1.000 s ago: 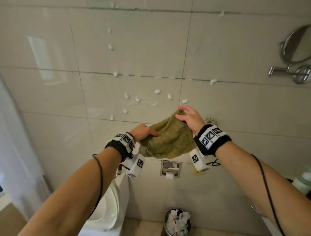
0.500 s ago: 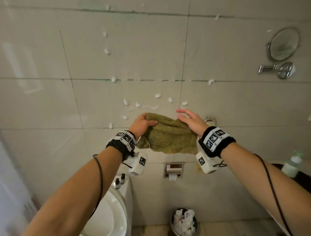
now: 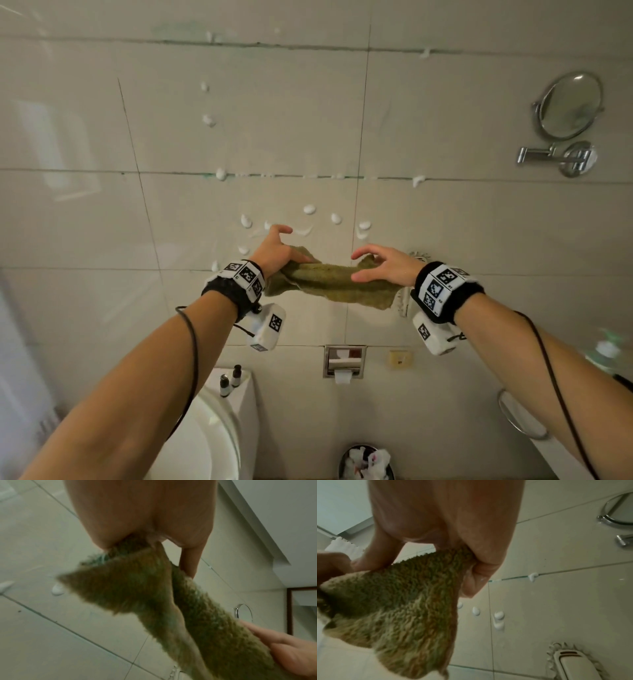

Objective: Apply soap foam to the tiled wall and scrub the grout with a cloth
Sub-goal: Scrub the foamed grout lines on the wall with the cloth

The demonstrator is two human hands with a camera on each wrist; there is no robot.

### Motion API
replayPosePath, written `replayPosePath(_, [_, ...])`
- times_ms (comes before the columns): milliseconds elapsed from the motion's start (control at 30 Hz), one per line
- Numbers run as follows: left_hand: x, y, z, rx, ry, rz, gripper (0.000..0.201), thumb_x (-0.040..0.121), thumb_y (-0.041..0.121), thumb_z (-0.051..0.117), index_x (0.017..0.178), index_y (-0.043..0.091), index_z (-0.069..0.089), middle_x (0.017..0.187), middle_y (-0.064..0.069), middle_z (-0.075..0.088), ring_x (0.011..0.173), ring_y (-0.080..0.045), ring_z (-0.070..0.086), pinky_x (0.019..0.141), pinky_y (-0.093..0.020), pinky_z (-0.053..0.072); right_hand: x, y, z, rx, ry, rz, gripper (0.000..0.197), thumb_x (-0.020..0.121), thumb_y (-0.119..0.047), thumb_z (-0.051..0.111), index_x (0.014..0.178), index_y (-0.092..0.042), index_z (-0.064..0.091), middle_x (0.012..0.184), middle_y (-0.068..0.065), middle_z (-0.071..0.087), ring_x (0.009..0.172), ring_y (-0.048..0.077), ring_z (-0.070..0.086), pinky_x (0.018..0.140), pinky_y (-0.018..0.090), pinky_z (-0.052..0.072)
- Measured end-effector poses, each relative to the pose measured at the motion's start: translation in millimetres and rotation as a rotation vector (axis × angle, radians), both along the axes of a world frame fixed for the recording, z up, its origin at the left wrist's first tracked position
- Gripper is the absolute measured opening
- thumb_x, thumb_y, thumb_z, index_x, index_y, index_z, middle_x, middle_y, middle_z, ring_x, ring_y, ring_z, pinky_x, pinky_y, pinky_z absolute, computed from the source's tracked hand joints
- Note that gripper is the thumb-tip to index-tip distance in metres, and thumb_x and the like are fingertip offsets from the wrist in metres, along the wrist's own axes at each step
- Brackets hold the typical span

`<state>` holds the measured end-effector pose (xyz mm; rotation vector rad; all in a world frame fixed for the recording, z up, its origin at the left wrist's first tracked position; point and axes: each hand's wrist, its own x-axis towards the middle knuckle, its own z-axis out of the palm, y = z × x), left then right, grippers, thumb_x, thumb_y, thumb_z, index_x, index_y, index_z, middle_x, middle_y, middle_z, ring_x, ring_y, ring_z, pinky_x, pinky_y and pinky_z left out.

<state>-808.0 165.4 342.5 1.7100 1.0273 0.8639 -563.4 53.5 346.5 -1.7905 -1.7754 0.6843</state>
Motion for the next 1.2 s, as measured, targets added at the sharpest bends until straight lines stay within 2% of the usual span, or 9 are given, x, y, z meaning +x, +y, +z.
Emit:
replayPosePath(167, [14, -8, 6, 0.085, 0.105, -0.085, 0.029, 0.08, 0.011, 0.073, 0.104, 0.026, 0.072, 0.1, -0.003, 0.073, 0.101, -0.022, 0.066, 0.084, -0.029, 0.052, 22, -2, 3, -0.039, -0.053, 0.007, 0.041, 0.08, -0.05, 0.072, 0.115, -0.03, 0.067, 0.109, 0.004, 0.067, 0.097, 0.017, 0.063, 0.075, 0.023, 0.049])
replayPosePath(233, [20, -14, 7, 0.098, 0.16, -0.134, 0.02, 0.08, 0.018, 0.076, 0.098, 0.025, 0.077, 0.102, 0.0, 0.074, 0.104, -0.019, 0.065, 0.093, -0.032, 0.049, 27, -2, 3, -0.017, -0.039, 0.024, 0.029, 0.08, -0.048, 0.073, 0.1, -0.027, 0.074, 0.1, 0.001, 0.072, 0.093, 0.017, 0.067, 0.079, 0.026, 0.051])
replayPosePath(333, [29, -19, 10, 0.102, 0.268, -0.173, 0.018, 0.082, 0.028, 0.077, 0.099, 0.024, 0.079, 0.103, 0.004, 0.073, 0.1, -0.015, 0.064, 0.086, -0.026, 0.048, 36, -1, 7, 0.05, -0.026, -0.004, 0.026, 0.083, -0.046, 0.072, 0.082, -0.02, 0.077, 0.079, 0.001, 0.072, 0.072, 0.015, 0.067, 0.072, 0.028, 0.052])
replayPosePath(467, [40, -19, 4, 0.159, 0.453, -0.176, 0.017, 0.081, 0.032, 0.079, 0.089, 0.018, 0.08, 0.089, 0.001, 0.074, 0.088, -0.017, 0.065, 0.09, -0.033, 0.05, 44, 3, 9, 0.113, -0.028, -0.01, 0.04, 0.086, -0.048, 0.067, 0.088, -0.009, 0.076, 0.082, 0.009, 0.071, 0.074, 0.018, 0.063, 0.082, 0.036, 0.051])
replayPosePath(600, [47, -18, 2, 0.141, 0.401, -0.134, 0.011, 0.083, 0.031, 0.075, 0.082, 0.021, 0.079, 0.087, 0.0, 0.076, 0.089, -0.02, 0.07, 0.092, -0.034, 0.053, 41, 2, 15, 0.106, 0.122, 0.006, 0.039, 0.089, -0.045, 0.064, 0.104, -0.011, 0.074, 0.095, 0.006, 0.076, 0.083, 0.016, 0.071, 0.077, 0.025, 0.053])
replayPosePath(733, [53, -26, 5, 0.174, 0.329, -0.175, 0.006, 0.082, 0.027, 0.073, 0.08, 0.021, 0.073, 0.09, -0.001, 0.074, 0.096, -0.022, 0.068, 0.09, -0.034, 0.05, 36, 6, 22, 0.106, 0.305, 0.053, 0.029, 0.084, -0.025, 0.074, 0.105, -0.006, 0.069, 0.095, 0.011, 0.075, 0.087, 0.025, 0.072, 0.084, 0.035, 0.058])
replayPosePath(867, [61, -28, 3, 0.139, 0.217, -0.252, 0.028, 0.066, 0.019, 0.075, 0.09, 0.016, 0.06, 0.096, -0.013, 0.067, 0.096, -0.029, 0.065, 0.099, -0.05, 0.052, 31, 10, 31, 0.14, 0.374, 0.074, 0.017, 0.083, -0.004, 0.071, 0.1, -0.007, 0.067, 0.098, 0.015, 0.072, 0.091, 0.03, 0.07, 0.086, 0.04, 0.056])
replayPosePath(1000, [69, -26, 2, 0.074, 0.163, -0.327, 0.024, 0.088, 0.017, 0.072, 0.112, 0.015, 0.07, 0.106, -0.007, 0.075, 0.099, -0.023, 0.071, 0.096, -0.037, 0.054, 28, 12, 37, 0.125, 0.393, 0.104, 0.02, 0.082, 0.003, 0.068, 0.098, -0.007, 0.066, 0.096, 0.015, 0.072, 0.089, 0.029, 0.07, 0.085, 0.04, 0.056])
replayPosePath(1200, [69, -27, 7, 0.091, 0.144, -0.314, 0.016, 0.09, 0.018, 0.071, 0.101, 0.009, 0.078, 0.1, -0.007, 0.077, 0.094, -0.02, 0.072, 0.09, -0.028, 0.052, 41, 25, 20, 0.161, 0.223, -0.089, 0.027, 0.085, -0.013, 0.073, 0.107, -0.017, 0.058, 0.108, 0.01, 0.067, 0.098, 0.028, 0.067, 0.089, 0.039, 0.055])
